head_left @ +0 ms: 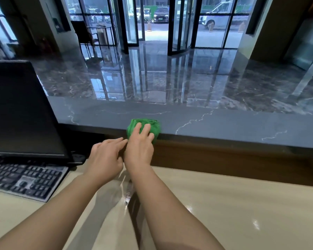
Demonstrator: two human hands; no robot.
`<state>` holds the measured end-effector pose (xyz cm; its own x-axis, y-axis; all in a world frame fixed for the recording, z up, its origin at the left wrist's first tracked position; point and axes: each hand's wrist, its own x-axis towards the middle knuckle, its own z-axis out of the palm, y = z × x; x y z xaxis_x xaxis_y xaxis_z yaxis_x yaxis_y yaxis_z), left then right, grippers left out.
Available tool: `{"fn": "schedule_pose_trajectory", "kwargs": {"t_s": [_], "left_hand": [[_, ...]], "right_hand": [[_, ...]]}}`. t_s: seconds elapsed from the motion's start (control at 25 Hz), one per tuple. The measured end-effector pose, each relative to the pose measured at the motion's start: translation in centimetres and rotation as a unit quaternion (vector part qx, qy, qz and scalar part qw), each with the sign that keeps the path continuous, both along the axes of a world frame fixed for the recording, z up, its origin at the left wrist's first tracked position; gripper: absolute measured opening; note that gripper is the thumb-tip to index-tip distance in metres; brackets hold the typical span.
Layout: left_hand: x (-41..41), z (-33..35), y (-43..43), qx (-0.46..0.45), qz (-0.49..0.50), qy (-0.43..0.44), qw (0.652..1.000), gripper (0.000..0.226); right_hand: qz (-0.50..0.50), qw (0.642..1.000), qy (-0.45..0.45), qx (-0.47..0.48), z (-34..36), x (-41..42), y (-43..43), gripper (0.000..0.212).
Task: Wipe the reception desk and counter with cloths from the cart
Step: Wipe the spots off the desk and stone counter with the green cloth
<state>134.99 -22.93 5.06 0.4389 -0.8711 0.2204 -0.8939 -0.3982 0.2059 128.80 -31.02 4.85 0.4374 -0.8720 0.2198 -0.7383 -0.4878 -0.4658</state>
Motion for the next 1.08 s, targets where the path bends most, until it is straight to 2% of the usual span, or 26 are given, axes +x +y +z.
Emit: {"fn": "schedule_pose_trajectory", "kwargs": {"t_s": [0.08, 0.2, 0.32, 0.4, 0.52, 0.8, 1.08], "left_hand": [[0.5, 0.0, 0.4, -0.009, 0.026, 0.058, 0.998, 0.057], [0.2, -1.2, -0.4, -0.012, 0.078, 0.190, 0.979, 0.062], [-2.1, -2.1, -2.5, -0.058, 0.067, 0.390, 0.917, 0.058], [-4.4, -1.9, -4.1, -0.073, 0.067, 0.449, 0.888, 0.060], [-8.6, -1.5, -6.3, -0.081, 0.062, 0.464, 0.880, 0.064], [-17.0, -0.8, -9.5, -0.058, 0.011, 0.456, 0.888, 0.065], [-14.8, -1.1, -8.5, -0.052, 0.015, 0.417, 0.907, 0.068]], "right_hand": [[0.045, 0.995, 0.055, -0.067, 1.2, 0.5, -0.7, 0.036], [0.099, 0.975, 0.135, -0.148, 2.5, -0.8, -2.9, 0.026], [0.103, 0.960, 0.168, -0.199, 2.6, -3.1, -4.7, 0.020], [0.101, 0.960, 0.178, -0.190, 2.6, -5.3, -5.9, 0.027], [0.079, 0.960, 0.191, -0.188, 2.8, -9.5, -7.8, 0.036], [0.020, 0.959, 0.220, -0.178, 3.4, -18.0, -10.8, 0.040], [0.065, 0.964, 0.191, -0.172, 2.6, -14.6, -9.8, 0.034]]}}
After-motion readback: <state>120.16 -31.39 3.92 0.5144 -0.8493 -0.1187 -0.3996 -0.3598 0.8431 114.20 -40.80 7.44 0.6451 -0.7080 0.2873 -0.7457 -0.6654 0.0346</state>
